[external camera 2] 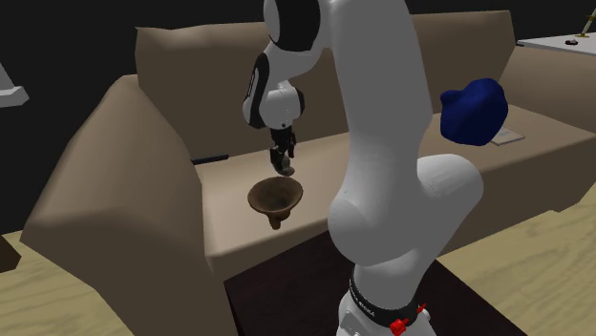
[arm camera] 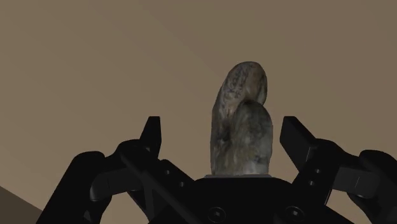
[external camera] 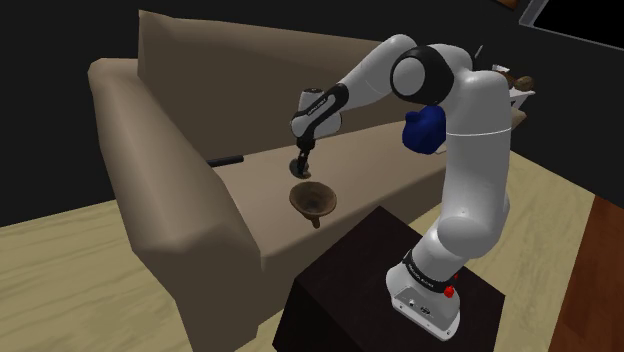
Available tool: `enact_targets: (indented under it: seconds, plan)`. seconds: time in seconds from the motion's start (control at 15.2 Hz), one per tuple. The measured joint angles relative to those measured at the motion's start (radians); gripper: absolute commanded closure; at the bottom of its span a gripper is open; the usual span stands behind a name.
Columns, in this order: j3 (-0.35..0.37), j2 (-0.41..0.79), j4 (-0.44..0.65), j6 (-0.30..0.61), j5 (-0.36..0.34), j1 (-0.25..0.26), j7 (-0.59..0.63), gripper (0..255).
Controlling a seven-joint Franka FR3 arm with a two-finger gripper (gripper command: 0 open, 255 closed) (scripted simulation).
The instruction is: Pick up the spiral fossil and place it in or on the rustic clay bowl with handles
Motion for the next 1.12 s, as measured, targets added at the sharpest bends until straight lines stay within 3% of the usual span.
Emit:
enact_targets:
  seconds: [0.4, 0.46, 1.12]
  plan:
    - [0.001, 0.011, 0.004, 0.007, 0.001, -0.002, -0.002, 0]
    - [0.001, 0.011, 0.004, 0.007, 0.001, -0.002, -0.002, 255]
    - [0.005, 0.008, 0.004, 0.007, 0.002, 0.001, -0.001, 255]
